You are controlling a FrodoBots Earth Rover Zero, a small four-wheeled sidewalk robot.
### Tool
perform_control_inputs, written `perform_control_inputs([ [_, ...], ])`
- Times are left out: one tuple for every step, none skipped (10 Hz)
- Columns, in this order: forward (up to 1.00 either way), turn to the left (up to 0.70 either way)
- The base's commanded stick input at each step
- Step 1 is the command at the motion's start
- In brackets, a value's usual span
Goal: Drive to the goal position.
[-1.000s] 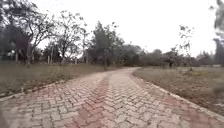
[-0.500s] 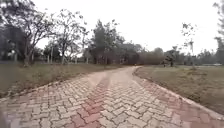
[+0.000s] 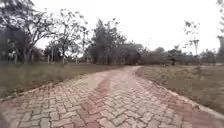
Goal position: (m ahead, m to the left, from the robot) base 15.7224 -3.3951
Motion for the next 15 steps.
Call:
perform_control_inputs([
  [0.7,0.0],
  [0.7,0.0],
  [0.7,0.0],
  [0.7,0.0],
  [0.7,0.0],
  [0.7,0.0],
  [0.7,0.0],
  [0.7,0.0],
  [0.7,0.0],
  [0.7,0.0],
  [0.7,0.0],
  [0.7,0.0],
  [0.7,0.0],
  [0.7,0.0],
  [0.7,0.0],
])
